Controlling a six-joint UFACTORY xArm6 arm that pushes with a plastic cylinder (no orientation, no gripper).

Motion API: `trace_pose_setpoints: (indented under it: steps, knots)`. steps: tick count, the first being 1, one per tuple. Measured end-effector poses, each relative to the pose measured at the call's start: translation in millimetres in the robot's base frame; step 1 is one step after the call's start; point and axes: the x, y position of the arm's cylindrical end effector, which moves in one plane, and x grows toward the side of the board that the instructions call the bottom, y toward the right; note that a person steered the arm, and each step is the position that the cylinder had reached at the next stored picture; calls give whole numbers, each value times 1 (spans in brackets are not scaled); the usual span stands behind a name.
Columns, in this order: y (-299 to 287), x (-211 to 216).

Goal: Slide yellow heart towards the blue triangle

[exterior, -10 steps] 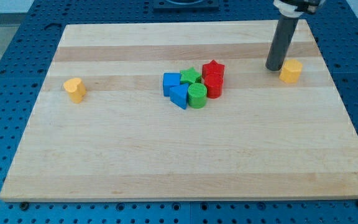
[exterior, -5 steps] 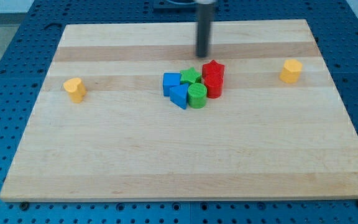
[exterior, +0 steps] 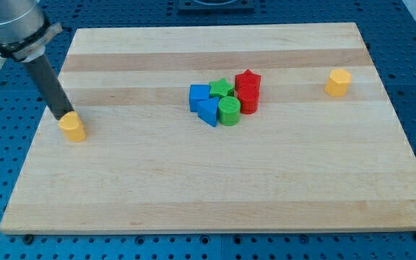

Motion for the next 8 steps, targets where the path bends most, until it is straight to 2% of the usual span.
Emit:
trace_pose_setpoints:
  steps: [4, 5, 6, 8]
  knots:
    - [-38, 8]
    - [-5, 30]
    - [52, 33]
    - [108, 38]
